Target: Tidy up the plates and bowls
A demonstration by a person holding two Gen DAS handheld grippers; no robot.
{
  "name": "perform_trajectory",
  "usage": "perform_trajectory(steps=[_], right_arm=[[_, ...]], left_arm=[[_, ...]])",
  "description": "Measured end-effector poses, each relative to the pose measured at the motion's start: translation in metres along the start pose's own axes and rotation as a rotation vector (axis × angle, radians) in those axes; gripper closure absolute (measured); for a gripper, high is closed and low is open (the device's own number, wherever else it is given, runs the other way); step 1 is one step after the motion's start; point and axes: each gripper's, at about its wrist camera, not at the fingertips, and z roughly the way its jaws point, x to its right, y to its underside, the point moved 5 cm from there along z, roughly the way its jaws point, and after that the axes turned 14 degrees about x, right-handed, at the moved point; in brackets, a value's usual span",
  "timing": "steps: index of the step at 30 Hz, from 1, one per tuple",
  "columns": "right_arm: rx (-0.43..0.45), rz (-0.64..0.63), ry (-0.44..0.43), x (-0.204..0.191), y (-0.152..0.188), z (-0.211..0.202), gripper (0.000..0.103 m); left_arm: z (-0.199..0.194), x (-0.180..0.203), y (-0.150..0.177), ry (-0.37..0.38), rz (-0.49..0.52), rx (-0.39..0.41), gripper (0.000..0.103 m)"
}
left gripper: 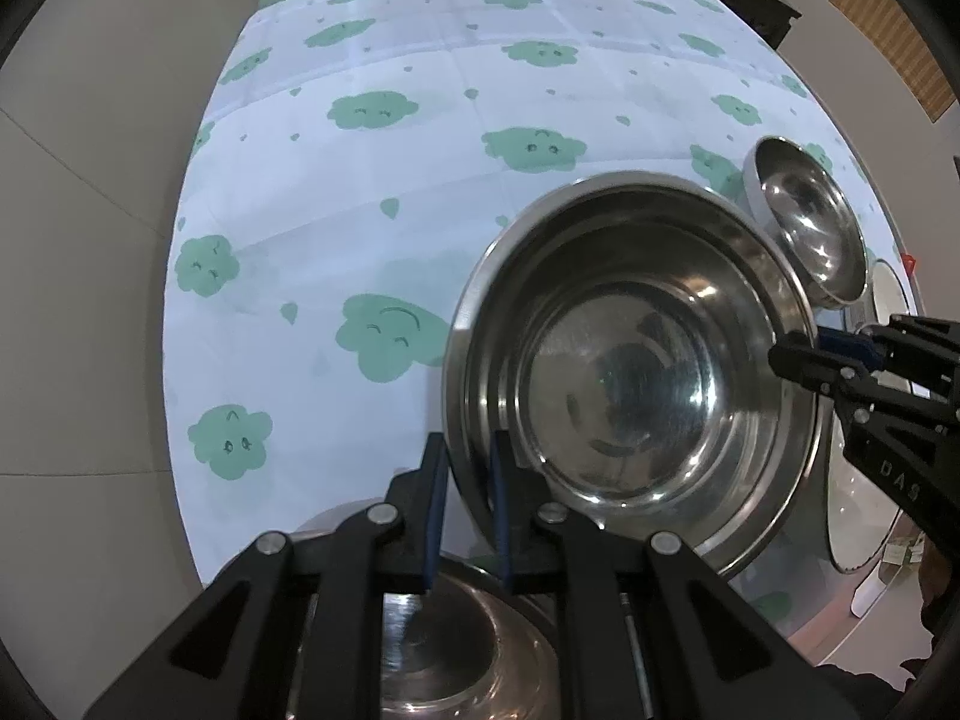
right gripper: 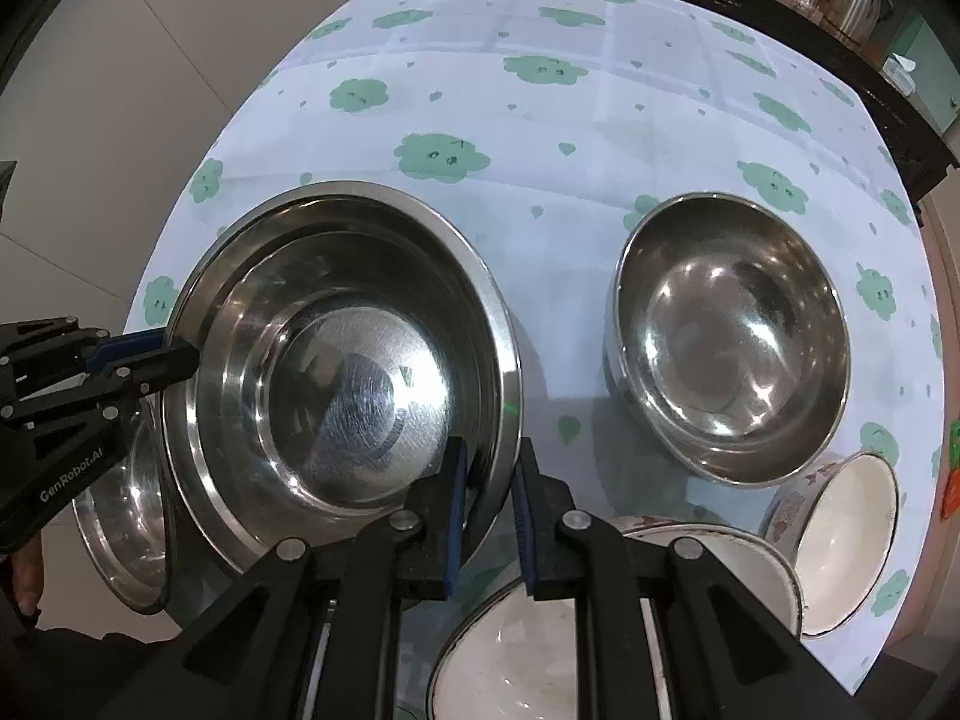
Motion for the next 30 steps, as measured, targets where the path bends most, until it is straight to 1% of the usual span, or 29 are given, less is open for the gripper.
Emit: perform_trajectory(steps=[18,30], right_arm=[[0.044,-0.005,0.011,0.002,-0.017,-0.017,0.087],[0.064,-0.007,0.010,0.003,-0.022,-0.027,0.087]], left_arm=[[-0.014,-0.004,-0.016,-0.002,-0.007,0.036,0.092],[-0.026,-0.005,-0.023,-0.012,-0.013,0.056,0.092]])
